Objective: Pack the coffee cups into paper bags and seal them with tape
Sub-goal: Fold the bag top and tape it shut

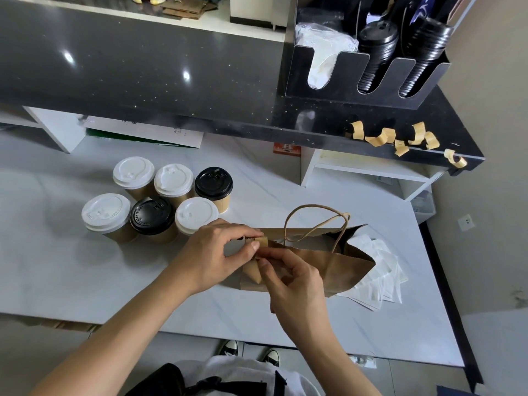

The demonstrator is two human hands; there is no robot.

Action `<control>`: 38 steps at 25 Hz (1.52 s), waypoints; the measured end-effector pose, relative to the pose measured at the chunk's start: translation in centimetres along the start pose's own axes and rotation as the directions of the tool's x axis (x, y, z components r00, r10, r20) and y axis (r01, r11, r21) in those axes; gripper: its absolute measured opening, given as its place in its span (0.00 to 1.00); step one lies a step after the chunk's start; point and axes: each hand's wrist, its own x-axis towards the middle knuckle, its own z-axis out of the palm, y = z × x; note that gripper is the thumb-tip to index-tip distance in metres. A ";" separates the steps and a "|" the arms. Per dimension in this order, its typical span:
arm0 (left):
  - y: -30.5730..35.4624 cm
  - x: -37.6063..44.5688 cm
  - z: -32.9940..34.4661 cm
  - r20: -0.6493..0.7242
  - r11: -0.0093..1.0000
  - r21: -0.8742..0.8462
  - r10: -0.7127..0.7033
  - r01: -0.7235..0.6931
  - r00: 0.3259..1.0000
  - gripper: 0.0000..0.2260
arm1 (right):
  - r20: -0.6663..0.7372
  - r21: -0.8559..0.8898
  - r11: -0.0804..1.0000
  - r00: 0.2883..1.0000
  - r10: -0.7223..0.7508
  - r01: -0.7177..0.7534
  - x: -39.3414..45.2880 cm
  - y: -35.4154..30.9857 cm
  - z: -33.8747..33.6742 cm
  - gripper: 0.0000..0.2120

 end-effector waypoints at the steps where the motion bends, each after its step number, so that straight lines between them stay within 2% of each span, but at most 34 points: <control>1: 0.1 0.2 0.1 -0.011 1.000 0.012 0.007 -0.007 1.000 0.17 | 0.004 -0.001 1.000 1.000 0.003 -0.003 0.1 0.2 0.0 0.08; 7: 0.0 0.9 0.6 -0.052 0.983 0.167 0.090 -0.080 0.995 0.15 | 0.055 0.041 0.996 0.996 0.072 -0.075 0.5 1.1 -0.3 0.08; 11: 0.3 0.9 0.7 -0.051 0.949 0.281 0.165 -0.144 0.985 0.15 | 0.084 0.007 0.998 0.995 0.063 -0.063 0.9 1.7 -0.6 0.08; 17: 0.3 0.7 0.6 -0.019 0.951 0.309 0.032 -0.025 0.999 0.21 | 0.139 0.007 0.999 0.989 0.047 -0.048 1.0 1.7 -0.9 0.07; 23: 0.7 0.8 0.9 -0.027 0.967 0.255 -0.001 0.008 1.000 0.18 | 0.166 0.010 0.999 0.985 0.037 -0.040 1.1 1.9 -1.2 0.08; 27: 0.9 0.8 0.8 -0.026 0.966 0.257 -0.025 0.030 0.999 0.22 | 0.166 -0.018 1.000 0.986 0.021 -0.018 1.1 1.7 -2.7 0.08; 33: 2.2 1.4 1.0 0.042 0.957 0.290 -0.021 0.008 0.999 0.24 | 0.014 -0.071 0.997 0.999 -0.040 0.040 0.5 1.6 -7.9 0.08; 38: 4.4 2.7 1.9 0.105 0.964 0.265 -0.054 0.025 0.993 0.28 | -0.182 -0.012 0.997 0.980 -0.081 0.080 0.1 1.4 -12.1 0.09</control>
